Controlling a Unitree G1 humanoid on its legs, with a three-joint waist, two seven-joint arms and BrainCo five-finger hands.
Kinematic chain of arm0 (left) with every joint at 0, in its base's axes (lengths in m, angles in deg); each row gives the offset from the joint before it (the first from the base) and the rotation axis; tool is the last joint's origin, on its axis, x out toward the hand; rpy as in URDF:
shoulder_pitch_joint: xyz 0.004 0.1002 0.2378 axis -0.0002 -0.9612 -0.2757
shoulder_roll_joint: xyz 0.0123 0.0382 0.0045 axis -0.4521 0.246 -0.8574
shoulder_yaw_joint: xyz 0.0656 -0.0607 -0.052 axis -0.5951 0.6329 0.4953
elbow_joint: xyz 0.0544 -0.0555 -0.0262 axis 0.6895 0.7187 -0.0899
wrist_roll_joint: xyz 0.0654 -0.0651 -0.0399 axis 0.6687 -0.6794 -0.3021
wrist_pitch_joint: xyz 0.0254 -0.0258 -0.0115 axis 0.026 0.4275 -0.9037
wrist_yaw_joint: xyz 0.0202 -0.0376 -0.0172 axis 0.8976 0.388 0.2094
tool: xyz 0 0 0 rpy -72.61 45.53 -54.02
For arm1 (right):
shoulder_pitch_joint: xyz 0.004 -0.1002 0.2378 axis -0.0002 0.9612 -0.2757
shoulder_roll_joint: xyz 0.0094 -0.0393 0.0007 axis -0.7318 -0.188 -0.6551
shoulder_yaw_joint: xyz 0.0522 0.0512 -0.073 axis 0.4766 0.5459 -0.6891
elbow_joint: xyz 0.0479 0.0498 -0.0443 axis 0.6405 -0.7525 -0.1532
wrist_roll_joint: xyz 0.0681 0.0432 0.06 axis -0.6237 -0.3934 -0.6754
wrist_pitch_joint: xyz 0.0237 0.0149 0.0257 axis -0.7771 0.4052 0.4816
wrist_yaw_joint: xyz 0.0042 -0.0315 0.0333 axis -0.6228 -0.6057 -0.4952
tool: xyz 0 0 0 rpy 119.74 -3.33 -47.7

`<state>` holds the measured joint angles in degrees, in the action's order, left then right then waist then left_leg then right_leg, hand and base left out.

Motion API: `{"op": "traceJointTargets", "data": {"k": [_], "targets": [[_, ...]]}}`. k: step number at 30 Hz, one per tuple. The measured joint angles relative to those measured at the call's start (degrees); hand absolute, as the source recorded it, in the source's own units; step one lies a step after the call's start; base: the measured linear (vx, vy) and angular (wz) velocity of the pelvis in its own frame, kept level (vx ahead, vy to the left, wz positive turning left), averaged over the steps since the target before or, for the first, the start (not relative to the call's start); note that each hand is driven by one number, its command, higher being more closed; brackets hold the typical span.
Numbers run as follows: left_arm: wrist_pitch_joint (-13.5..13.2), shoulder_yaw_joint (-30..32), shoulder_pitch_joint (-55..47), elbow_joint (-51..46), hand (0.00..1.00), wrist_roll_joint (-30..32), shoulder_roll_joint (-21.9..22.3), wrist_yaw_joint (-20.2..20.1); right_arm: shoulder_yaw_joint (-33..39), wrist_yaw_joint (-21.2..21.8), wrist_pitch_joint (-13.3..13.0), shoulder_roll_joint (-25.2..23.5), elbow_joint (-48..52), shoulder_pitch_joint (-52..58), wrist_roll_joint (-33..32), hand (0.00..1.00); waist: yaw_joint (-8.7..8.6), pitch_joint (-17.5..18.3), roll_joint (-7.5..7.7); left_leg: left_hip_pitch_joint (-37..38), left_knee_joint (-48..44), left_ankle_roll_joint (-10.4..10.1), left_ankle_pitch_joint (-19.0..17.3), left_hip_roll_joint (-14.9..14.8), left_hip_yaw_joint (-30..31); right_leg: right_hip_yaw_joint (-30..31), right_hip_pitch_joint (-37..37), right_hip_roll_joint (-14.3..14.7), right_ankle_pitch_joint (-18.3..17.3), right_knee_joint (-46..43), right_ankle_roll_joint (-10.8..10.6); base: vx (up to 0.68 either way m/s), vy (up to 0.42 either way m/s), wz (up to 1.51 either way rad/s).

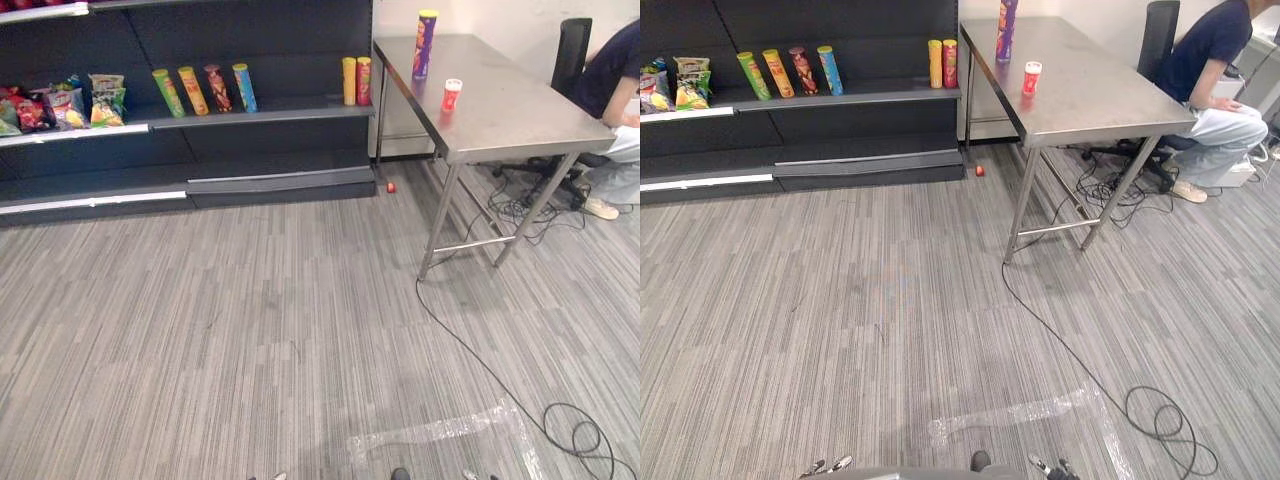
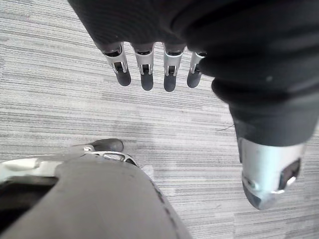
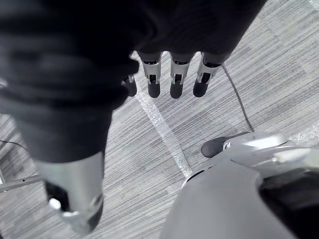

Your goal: Put the gum and the chips on the shelf.

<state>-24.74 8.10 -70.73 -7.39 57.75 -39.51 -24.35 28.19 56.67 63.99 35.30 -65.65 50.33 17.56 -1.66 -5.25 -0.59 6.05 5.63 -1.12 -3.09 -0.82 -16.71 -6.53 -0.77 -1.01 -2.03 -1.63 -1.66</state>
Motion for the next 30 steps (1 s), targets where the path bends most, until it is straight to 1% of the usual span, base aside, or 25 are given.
{"op": "traceJointTargets", "data": {"k": [3, 4, 5, 6, 7, 8, 9, 10, 12, 13, 14, 15, 17, 18, 19, 20, 21, 22, 23, 24, 25, 26, 27, 29, 30], "targets": [[-0.03, 0.13, 0.43, -0.04, 0.0, -0.41, -0.07, 0.44, -0.33, -0.03, -0.09, -0.01, 0.43, -0.14, -0.01, 0.0, 0.02, -0.93, 0.27, -1.05, -0.88, -0.56, -0.49, 0.09, -0.03, -0.07, -2.64, -0.58, -2.61, -4.94, 0.18, -0.07, -0.019, 0.06], [-0.08, 0.34, 0.74, -0.12, 0.0, -0.55, -0.35, 0.6, -0.69, -0.04, -0.21, -0.12, 0.48, -0.31, -0.02, 0.0, 0.07, -1.52, 0.8, -2.89, -4.4, -1.35, -2.15, -0.09, -0.07, -0.15, -3.58, -1.11, -3.93, -6.68, 0.42, -0.05, -0.053, 0.13], [-0.26, 0.95, 1.0, -0.48, 0.0, -0.59, -0.36, 0.83, -1.06, -0.02, -0.34, -0.14, 0.64, -0.41, -0.1, 0.0, 0.13, -2.35, 1.05, -5.71, -10.18, -2.84, -4.98, -0.88, -0.01, -0.27, -4.35, -1.54, -5.02, -8.11, 0.76, -0.07, -0.081, 0.17], [-0.59, 2.12, 1.1, -0.95, 0.0, -0.65, 0.06, 0.88, -1.62, -0.02, -0.61, 0.1, 1.1, -0.36, -0.14, 0.0, 0.26, -3.26, 0.86, -9.38, -18.75, -5.66, -7.82, -2.47, -0.25, -0.51, -4.87, -1.67, -5.81, -9.48, 1.06, -0.08, -0.093, 0.33], [-0.62, 3.29, 1.26, -1.09, 0.0, -0.73, 0.11, 0.87, -1.93, -0.05, -0.9, 0.11, 1.18, -0.42, -0.38, 0.0, -0.02, -4.12, 0.95, -14.41, -29.12, -4.92, -7.27, -3.98, -0.36, -1.37, -4.89, -2.11, -6.28, -10.22, 1.43, -0.05, -0.058, 0.31], [-0.63, 4.33, 1.39, -1.4, 0.0, -0.9, 0.42, 0.87, -1.86, -0.04, -0.91, 0.18, 1.16, -0.41, -0.7, 0.0, 0.0, -4.74, 1.07, -16.87, -34.5, -4.67, -6.75, -4.95, -0.26, -1.54, -4.77, -2.29, -6.52, -10.73, 1.52, -0.04, -0.011, 0.27], [-0.62, 6.5, 1.38, -2.24, 0.0, -3.24, 1.07, 0.94, -1.9, -0.07, -0.96, 0.03, 1.18, -0.42, -1.37, 0.0, 0.36, -6.15, 0.84, -21.0, -44.46, -3.15, -6.51, -7.2, -0.23, -1.99, -3.56, -2.67, -7.56, -11.71, 1.21, -0.02, 0.036, 0.1], [-0.59, 6.78, 1.3, -2.17, 0.0, -4.13, 1.26, 0.94, -1.85, -0.07, -0.96, 0.07, 1.17, -0.37, -1.75, 0.0, 0.26, -6.24, 0.6, -21.91, -46.34, -2.79, -7.29, -7.96, -0.1, -2.37, -2.96, -2.93, -7.98, -12.03, 1.03, 0.01, 0.105, 0.15], [-0.65, 6.86, 1.14, -2.21, 0.0, -5.08, 1.45, 0.79, -1.38, -0.03, -0.96, 0.04, 1.39, -0.22, -2.77, 0.0, 0.17, -6.28, 0.45, -23.72, -45.49, -2.77, -8.52, -9.97, -0.15, -2.41, -2.38, -4.35, -9.05, -12.61, -0.02, 0.07, 0.128, 0.14], [-0.66, 6.85, 1.2, -2.21, 0.0, -5.1, 1.45, 0.74, -0.93, -0.01, -0.95, -0.01, 1.94, -0.21, -2.79, 0.0, 0.17, -6.31, 0.41, -24.2, -43.07, -2.68, -8.45, -10.46, -0.11, -2.27, -2.42, -5.12, -9.31, -12.62, -0.45, 0.17, 0.226, 0.07], [-0.73, 6.86, 1.21, -2.23, 0.0, -5.13, 1.46, 0.72, -0.57, -0.04, -0.96, -0.21, 2.25, -0.52, -2.83, 0.0, 0.11, -6.32, 0.36, -24.78, -36.34, -3.03, -7.83, -10.77, 0.31, -2.01, -2.55, -6.66, -9.81, -12.65, -1.25, 0.19, 0.263, 0.07], [-0.76, 6.86, 1.21, -2.24, 0.0, -5.13, 1.46, 0.72, -0.46, -0.05, -0.96, -0.21, 2.26, -0.56, -2.84, 0.0, 0.12, -6.32, 0.36, -24.84, -34.96, -2.94, -7.56, -10.77, 0.31, -1.94, -2.65, -6.97, -9.95, -12.66, -1.48, 0.26, 0.368, 0.06], [-1.42, 6.88, 1.2, -2.26, 0.0, -5.14, 1.82, 0.92, 0.22, -0.09, -0.95, 0.01, 2.23, -1.33, -2.8, 0.0, 0.12, -6.56, -0.23, -24.8, -20.85, -4.03, -2.83, -11.09, 3.21, -0.51, -2.89, -9.58, -11.37, -12.63, -3.83, 0.26, 0.388, 0.0], [-1.52, 6.89, 1.19, -2.26, 0.0, -5.15, 1.97, 0.93, 0.31, -0.1, -0.95, 0.11, 2.23, -1.57, -2.81, 0.0, 0.12, -6.6, -0.48, -24.78, -19.75, -4.42, -2.44, -11.32, 3.72, -0.32, -2.84, -9.74, -11.56, -12.58, -4.15, 0.32, 0.468, -0.08], [-1.79, 6.92, 1.19, -2.23, 0.0, -5.16, 2.26, 0.91, 0.31, -0.41, -0.94, 0.51, 2.12, -2.07, -2.8, 0.0, 0.06, -6.98, -1.03, -25.26, -20.05, -5.64, 1.38, -12.25, 2.34, 0.98, -2.31, -10.66, -12.35, -12.27, -5.49, 0.29, 0.407, -0.12], [-1.95, 6.93, 1.0, -2.34, 0.0, -5.33, 2.38, 0.92, 0.48, -0.66, -0.92, 0.71, 1.81, -2.64, -2.82, 0.0, 0.18, -7.24, -1.07, -25.47, -23.54, -3.76, 0.92, -10.78, 0.8, 2.49, -0.7, -12.48, -12.76, -9.85, -6.22, 0.36, 0.496, -0.17], [-2.23, 6.9, 0.9, -2.33, 0.0, -6.05, 2.27, 0.92, 0.64, -0.74, -0.88, 0.69, 1.44, -2.99, -2.8, 0.0, 0.26, -6.93, -0.62, -26.06, -25.22, -3.01, -1.2, -10.18, -0.01, 3.11, 0.01, -12.94, -12.72, -8.75, -6.16, 0.38, 0.42, -0.15], [-2.41, 6.81, 0.97, -2.28, 0.0, -6.86, 2.21, 1.01, 0.9, -0.67, -0.88, 0.58, 1.42, -3.86, -2.8, 0.0, 0.12, -6.78, -0.63, -26.83, -27.62, -2.01, -4.18, -9.13, -0.75, 5.1, 0.23, -13.61, -12.02, -9.86, -6.43, 0.48, 0.444, -0.1], [-2.43, 6.76, 0.97, -2.25, 0.0, -6.94, 2.01, 1.0, 0.92, -0.6, -0.89, 0.31, 1.63, -4.02, -2.8, 0.0, 0.12, -6.46, -0.13, -26.76, -27.81, -1.22, -5.15, -7.99, -1.49, 6.01, 0.14, -13.85, -10.68, -10.9, -6.23, 0.42, 0.31, -0.09], [-2.49, 6.55, 0.85, -2.26, 0.0, -7.08, 1.54, 1.01, 1.35, -0.36, -0.88, -0.21, 1.66, -4.16, -2.77, 0.0, 0.37, -5.71, 0.94, -26.53, -27.86, -0.58, -6.27, -6.02, -2.97, 5.89, -0.14, -15.09, -9.42, -11.31, -6.31, 0.42, 0.294, -0.15], [-2.41, 5.56, 0.91, -2.1, 0.0, -7.07, 1.04, 1.06, 2.57, -0.03, -0.84, -0.58, 1.53, -4.51, -2.77, 0.0, 0.36, -5.38, 1.33, -25.37, -27.65, 0.84, -6.96, -4.17, -4.78, 7.4, -0.16, -17.07, -7.26, -10.75, -7.92, 0.41, 0.295, -0.28], [-2.33, 4.19, 0.87, -2.03, 0.0, -7.01, 0.83, 1.06, 3.62, 0.07, -0.86, -0.58, 1.68, -4.49, -2.76, 0.0, 0.32, -4.62, 1.02, -23.73, -26.58, 1.87, -7.58, -2.58, -6.19, 9.24, -0.71, -18.4, -4.99, -11.65, -7.59, 0.41, 0.315, -0.36], [-2.34, 3.91, 0.82, -2.01, 0.0, -6.92, 0.87, 1.07, 4.13, 0.08, -0.81, -0.56, 1.69, -4.45, -2.74, 0.0, 0.42, -4.17, 0.73, -22.67, -25.56, 2.2, -7.73, -1.98, -6.85, 10.14, -1.6, -18.87, -3.74, -13.05, -7.32, 0.47, 0.359, -0.55], [-2.37, 2.02, 0.73, -2.12, 0.0, -6.67, 0.93, 0.98, 4.55, 0.13, -0.74, -0.56, 2.23, -4.21, -2.83, 0.0, 0.35, -3.0, -0.63, -17.2, -22.08, 2.69, -7.9, -0.76, -9.36, 11.95, -6.41, -19.21, 2.98, -23.54, -3.56, 0.45, 0.339, -0.67], [-2.37, 1.55, 0.72, -2.21, 0.0, -6.67, 0.94, 0.93, 4.58, 0.07, -0.77, -0.31, 2.4, -4.06, -2.81, 0.0, 0.19, -2.86, -0.84, -15.43, -21.03, 2.84, -7.99, -0.49, -9.47, 11.63, -7.64, -19.31, 5.04, -27.17, -2.56, 0.29, 0.214, -0.41]]}}
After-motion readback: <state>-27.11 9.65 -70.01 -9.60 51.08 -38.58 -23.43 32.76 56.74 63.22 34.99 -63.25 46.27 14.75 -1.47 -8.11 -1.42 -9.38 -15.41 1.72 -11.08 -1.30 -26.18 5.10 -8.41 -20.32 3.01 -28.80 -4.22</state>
